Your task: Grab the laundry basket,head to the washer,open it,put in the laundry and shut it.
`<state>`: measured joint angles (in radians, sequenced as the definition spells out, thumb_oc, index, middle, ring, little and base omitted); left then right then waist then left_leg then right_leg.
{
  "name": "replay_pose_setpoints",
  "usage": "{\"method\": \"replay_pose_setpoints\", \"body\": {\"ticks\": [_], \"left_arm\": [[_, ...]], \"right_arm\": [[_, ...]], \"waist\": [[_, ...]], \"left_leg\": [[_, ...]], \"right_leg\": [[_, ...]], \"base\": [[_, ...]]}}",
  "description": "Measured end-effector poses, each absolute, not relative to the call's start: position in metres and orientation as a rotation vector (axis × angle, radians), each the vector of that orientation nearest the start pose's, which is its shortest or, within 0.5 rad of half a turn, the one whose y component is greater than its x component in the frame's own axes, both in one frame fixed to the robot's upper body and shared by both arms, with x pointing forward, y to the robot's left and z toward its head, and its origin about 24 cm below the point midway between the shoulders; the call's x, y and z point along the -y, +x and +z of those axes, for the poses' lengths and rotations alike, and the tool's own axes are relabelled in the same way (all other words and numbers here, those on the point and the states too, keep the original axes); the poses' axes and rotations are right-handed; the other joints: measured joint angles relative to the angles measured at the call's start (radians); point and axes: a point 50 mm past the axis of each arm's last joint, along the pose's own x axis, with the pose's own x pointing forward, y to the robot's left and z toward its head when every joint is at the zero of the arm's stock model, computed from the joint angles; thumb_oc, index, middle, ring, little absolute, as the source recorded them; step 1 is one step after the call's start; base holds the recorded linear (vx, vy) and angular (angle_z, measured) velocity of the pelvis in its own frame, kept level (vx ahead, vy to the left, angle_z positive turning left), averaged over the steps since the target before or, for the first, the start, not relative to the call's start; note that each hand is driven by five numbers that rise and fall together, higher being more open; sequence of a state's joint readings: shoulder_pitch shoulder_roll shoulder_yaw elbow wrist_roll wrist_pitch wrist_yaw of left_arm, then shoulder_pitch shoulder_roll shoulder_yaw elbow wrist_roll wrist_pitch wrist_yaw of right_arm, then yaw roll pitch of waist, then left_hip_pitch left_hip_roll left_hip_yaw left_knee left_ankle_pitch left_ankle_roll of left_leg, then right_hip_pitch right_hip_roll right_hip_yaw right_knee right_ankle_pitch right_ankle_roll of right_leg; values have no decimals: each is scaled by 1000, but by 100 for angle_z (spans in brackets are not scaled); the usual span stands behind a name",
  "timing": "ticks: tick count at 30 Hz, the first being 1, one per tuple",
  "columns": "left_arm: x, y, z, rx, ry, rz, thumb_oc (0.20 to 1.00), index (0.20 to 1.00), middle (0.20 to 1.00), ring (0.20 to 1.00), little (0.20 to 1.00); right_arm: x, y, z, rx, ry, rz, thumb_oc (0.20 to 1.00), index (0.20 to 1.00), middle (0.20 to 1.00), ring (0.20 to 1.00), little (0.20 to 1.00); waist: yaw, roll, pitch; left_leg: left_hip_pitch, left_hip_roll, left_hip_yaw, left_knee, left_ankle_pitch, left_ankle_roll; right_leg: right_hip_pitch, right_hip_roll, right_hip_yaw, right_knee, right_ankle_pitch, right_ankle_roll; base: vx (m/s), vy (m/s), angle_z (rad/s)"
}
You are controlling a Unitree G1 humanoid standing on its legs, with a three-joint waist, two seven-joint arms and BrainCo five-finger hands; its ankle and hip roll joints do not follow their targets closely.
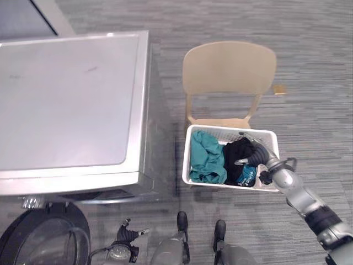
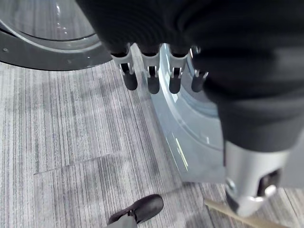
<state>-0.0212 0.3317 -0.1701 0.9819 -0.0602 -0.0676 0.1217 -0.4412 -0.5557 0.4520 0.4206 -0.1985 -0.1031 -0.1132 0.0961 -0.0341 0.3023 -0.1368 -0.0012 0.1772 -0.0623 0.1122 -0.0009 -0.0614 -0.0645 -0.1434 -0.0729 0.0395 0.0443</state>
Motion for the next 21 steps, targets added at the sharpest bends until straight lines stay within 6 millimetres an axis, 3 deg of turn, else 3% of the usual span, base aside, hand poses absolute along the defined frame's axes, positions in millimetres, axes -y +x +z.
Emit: {"method": "replay_pose_setpoints", "body": {"ticks": [3, 8, 12, 17, 18, 19, 21], "left_arm": [[-251, 175, -116, -833, 397, 128, 1000, 1000, 1000, 1000, 1000], [-247, 184, -111, -781, 403, 124, 1000, 1000, 1000, 1000, 1000], [-245, 196, -104, -737, 411, 128, 1000, 1000, 1000, 1000, 1000], [-243, 203, -101, -709, 395, 123, 1000, 1000, 1000, 1000, 1000], [-243, 204, -100, -701, 397, 122, 1000, 1000, 1000, 1000, 1000], [-243, 206, -98, -695, 399, 123, 1000, 1000, 1000, 1000, 1000], [-243, 210, -97, -689, 406, 119, 1000, 1000, 1000, 1000, 1000]], "right_arm": [[170, 338, 70, 84, -904, 230, 1000, 1000, 1000, 1000, 1000], [158, 353, 67, 58, -966, 215, 1000, 1000, 1000, 1000, 1000], [164, 365, 62, -9, -1032, 168, 1000, 1000, 1000, 1000, 1000], [174, 383, 79, -33, -1071, 54, 1000, 1000, 1000, 1000, 1000], [175, 385, 82, -34, -1076, 44, 627, 627, 627, 627, 627], [175, 386, 85, -26, -1075, 33, 200, 200, 200, 200, 200], [173, 387, 87, -17, -1066, 28, 200, 200, 200, 200, 200]], "waist": [[27, 3, 54], [59, -7, 120], [83, -6, 153], [110, -5, 185], [112, -3, 186], [116, -4, 189], [124, -6, 191]], "left_leg": [[-71, 2, -19, 29, 6, 8], [-130, 6, -45, 50, 8, 9], [-175, 8, -72, 59, 14, 8], [-222, 8, -103, 65, 21, 6], [-228, 8, -109, 66, 21, 5], [-233, 8, -114, 66, 22, 4], [-234, 8, -128, 66, 24, 2]], "right_leg": [[-47, 4, -17, -1, 8, 6], [-88, 9, -43, 1, 13, 3], [-115, 14, -68, -4, 16, 1], [-147, 19, -83, -3, 17, -1], [-150, 20, -89, -4, 17, -1], [-152, 21, -95, -4, 17, -1], [-149, 24, -102, -4, 17, -1]], "base": [[-62, 13, 19], [-47, 13, 12], [-44, 6, 19], [-24, -7, 15], [-17, -40, 22], [-2, -28, 16], [20, -25, 19]]}}
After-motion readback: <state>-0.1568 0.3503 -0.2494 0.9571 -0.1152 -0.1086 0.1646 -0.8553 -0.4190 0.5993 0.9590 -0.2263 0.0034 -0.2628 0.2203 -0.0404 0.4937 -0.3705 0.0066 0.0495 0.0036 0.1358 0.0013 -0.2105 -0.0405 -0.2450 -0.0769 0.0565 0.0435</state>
